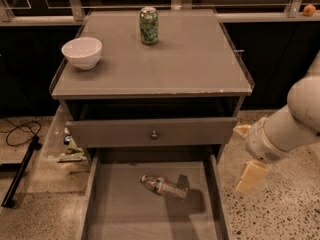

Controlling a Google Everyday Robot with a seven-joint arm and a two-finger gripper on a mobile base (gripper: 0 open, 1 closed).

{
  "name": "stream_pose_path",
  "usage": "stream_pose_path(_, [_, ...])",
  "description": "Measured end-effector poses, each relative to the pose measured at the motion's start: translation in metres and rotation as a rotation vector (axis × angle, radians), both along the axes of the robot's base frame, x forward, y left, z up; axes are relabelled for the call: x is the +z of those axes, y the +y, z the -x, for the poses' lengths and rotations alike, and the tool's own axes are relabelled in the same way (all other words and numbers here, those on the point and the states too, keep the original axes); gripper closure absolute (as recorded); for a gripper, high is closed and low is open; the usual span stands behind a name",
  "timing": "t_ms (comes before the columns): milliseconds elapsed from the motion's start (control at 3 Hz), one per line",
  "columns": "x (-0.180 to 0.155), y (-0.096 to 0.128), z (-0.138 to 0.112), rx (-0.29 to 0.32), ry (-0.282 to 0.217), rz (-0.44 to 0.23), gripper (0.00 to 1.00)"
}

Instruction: Pick water bottle from middle drawer and place on counter

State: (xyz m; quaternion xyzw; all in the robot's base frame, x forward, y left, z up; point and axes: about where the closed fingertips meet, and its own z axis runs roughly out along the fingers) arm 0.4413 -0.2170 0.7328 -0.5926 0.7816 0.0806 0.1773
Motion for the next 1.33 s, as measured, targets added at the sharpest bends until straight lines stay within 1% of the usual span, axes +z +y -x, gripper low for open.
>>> stream_pose_path(333, [-0.044,0.002,-0.011,-0.008,-0.013,-0.072,0.0])
stream_pose_path(667, [-0.044,0.003,-0.011,-0.009,-0.012,-0.073,0.0])
stream_pose_path(1000, [-0.072,0.013,-0.013,-0.021,0.032,-0.125,0.0])
stream_pose_path(1333, [-0.124,0.024,-0.017,-0.052,0.056,-0.165,0.0])
